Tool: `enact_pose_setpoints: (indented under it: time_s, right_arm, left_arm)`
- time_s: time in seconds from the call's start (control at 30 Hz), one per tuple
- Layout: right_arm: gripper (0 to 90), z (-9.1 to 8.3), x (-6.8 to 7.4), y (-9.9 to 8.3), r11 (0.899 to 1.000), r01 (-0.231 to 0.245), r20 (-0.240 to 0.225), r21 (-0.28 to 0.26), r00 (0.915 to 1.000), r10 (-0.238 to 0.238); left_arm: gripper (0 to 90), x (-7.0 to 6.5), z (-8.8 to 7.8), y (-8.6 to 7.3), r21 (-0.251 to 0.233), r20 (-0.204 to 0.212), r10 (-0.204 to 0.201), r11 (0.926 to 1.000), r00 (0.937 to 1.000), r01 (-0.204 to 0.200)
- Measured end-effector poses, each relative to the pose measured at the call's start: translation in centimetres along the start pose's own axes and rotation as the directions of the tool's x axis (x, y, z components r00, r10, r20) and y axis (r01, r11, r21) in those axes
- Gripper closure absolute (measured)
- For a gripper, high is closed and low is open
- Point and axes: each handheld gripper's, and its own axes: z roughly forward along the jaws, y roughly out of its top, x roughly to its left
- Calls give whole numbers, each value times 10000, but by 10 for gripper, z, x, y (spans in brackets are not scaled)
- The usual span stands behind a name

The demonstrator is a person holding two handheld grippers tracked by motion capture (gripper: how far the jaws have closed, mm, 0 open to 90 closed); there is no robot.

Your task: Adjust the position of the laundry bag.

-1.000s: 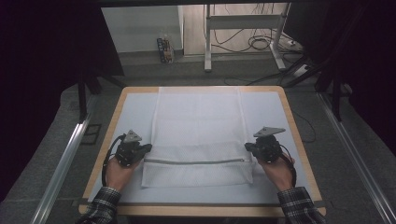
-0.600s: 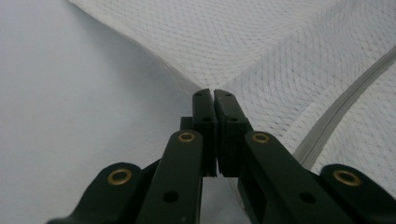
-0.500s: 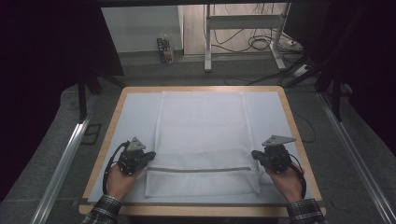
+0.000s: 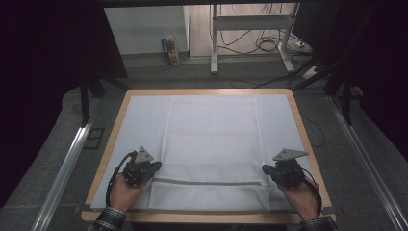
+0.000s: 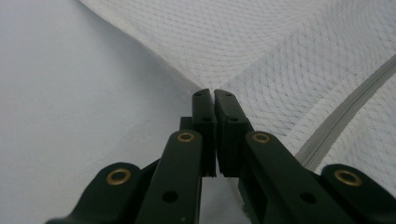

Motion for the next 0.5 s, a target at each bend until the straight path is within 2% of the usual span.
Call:
enact_pose_setpoints:
  time_s: [0.13, 0.27, 0.43, 0.5]
  right_arm:
    - [858, 4, 0, -3, 9995, 85, 18, 297, 10000, -86]
    - [858, 10, -4, -7, 9972, -102, -130, 735, 9999, 112]
    - [857, 12, -3, -7, 9961, -48, -118, 882, 9999, 58]
    - [854, 12, -3, -7, 9961, -27, -122, 887, 9999, 38]
  left_arm:
    - [871, 1, 4, -2, 308, 119, -110, 9995, 9999, 107]
    - [866, 2, 8, -2, 505, 188, -27, 9987, 9998, 18]
    - [854, 4, 10, -2, 579, 263, -87, 9983, 9996, 71]
    - [824, 4, 11, -3, 559, 231, -129, 9984, 9996, 116]
